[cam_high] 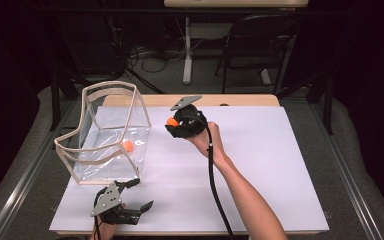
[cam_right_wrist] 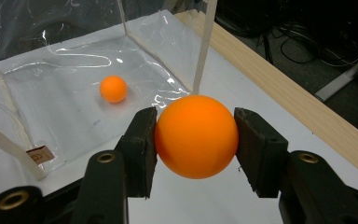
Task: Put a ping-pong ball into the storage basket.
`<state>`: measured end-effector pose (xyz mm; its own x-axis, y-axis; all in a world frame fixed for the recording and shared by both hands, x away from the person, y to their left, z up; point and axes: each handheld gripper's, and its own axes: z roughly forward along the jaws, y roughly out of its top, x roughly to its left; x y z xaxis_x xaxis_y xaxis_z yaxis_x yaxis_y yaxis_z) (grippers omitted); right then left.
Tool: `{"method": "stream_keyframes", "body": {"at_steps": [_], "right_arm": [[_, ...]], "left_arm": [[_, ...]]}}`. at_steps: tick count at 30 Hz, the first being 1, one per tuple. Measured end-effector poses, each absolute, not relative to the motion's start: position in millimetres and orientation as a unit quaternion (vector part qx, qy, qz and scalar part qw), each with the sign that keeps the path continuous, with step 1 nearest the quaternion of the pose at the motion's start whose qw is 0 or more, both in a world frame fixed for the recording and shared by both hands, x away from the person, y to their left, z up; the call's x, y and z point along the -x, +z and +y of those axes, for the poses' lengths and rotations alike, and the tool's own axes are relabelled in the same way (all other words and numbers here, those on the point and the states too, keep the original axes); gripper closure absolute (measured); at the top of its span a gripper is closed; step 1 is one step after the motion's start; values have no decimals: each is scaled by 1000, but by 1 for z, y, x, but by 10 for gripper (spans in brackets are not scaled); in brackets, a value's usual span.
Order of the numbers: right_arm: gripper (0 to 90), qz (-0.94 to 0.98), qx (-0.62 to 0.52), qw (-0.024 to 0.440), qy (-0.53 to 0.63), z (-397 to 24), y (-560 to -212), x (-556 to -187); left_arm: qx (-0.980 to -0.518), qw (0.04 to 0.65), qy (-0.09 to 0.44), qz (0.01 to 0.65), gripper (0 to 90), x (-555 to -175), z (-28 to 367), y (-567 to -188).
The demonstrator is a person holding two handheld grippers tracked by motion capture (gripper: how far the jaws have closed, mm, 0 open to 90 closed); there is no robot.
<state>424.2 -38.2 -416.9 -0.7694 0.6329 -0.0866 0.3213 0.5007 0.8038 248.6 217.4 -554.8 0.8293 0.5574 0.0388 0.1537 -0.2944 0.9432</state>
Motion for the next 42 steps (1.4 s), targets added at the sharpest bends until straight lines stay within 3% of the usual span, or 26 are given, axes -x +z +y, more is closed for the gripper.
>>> {"method": "stream_keyframes", "body": {"at_steps": [42], "right_arm": [[512,844,-266,195,423,-28,-381,-430]], "left_arm": [[-782,550,187,227,157,-249,219,-555]]}}
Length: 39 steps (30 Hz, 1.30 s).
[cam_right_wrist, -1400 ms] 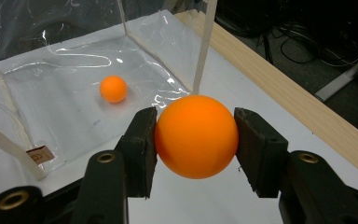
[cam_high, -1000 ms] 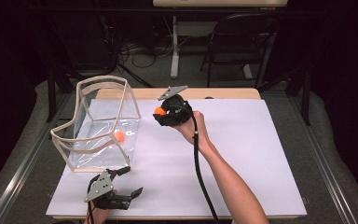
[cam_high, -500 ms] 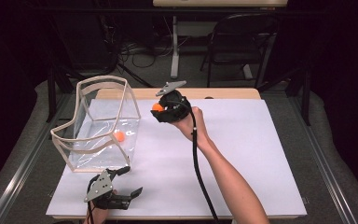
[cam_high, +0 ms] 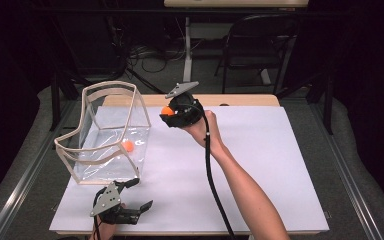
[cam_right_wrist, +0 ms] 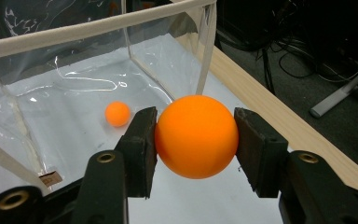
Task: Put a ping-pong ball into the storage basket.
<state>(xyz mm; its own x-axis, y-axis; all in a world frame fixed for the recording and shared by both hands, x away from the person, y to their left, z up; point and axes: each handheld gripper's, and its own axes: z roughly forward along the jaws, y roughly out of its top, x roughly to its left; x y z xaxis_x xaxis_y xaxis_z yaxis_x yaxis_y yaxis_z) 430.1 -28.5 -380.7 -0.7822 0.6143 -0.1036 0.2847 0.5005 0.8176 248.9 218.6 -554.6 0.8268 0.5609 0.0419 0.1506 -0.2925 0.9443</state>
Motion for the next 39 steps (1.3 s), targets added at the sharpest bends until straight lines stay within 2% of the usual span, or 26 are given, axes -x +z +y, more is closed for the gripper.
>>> {"method": "stream_keyframes", "body": {"at_steps": [39], "right_arm": [[512,843,-251,202,430,-12,-356,-434]], "left_arm": [[-781,551,186,229,157,-249,219,-555]]}}
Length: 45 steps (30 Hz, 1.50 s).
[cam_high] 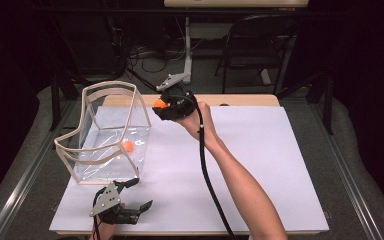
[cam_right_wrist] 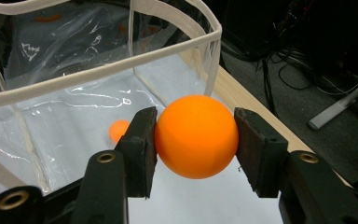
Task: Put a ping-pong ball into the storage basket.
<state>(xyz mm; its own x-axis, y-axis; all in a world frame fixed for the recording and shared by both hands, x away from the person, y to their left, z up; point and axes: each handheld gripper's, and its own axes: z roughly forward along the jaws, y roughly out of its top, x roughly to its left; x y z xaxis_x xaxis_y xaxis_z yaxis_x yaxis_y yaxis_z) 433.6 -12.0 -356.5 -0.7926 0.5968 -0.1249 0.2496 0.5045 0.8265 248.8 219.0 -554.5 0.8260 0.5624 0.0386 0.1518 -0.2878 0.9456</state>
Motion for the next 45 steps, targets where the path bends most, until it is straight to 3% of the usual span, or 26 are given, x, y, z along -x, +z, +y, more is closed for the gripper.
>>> {"method": "stream_keyframes", "body": {"at_steps": [45], "right_arm": [[512,850,-220,200,435,20,-332,-433]], "left_arm": [[-782,551,182,228,157,-249,220,-554]]}}
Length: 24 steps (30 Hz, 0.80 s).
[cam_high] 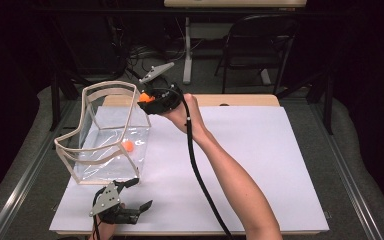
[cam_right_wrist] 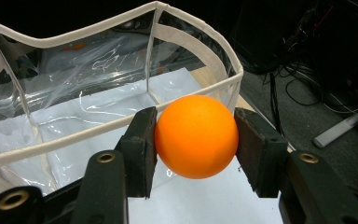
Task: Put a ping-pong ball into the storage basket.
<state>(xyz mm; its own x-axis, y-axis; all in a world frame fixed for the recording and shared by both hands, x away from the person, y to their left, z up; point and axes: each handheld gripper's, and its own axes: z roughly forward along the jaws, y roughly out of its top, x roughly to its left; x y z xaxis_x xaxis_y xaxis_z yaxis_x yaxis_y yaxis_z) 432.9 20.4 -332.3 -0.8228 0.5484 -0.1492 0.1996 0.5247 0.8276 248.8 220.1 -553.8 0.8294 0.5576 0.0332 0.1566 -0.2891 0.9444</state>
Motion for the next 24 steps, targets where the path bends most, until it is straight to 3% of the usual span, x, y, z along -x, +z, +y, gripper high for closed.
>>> {"method": "stream_keyframes", "body": {"at_steps": [24], "right_arm": [[512,854,-205,196,437,40,-325,-431]], "left_arm": [[-781,551,184,229,157,-249,220,-554]]}}
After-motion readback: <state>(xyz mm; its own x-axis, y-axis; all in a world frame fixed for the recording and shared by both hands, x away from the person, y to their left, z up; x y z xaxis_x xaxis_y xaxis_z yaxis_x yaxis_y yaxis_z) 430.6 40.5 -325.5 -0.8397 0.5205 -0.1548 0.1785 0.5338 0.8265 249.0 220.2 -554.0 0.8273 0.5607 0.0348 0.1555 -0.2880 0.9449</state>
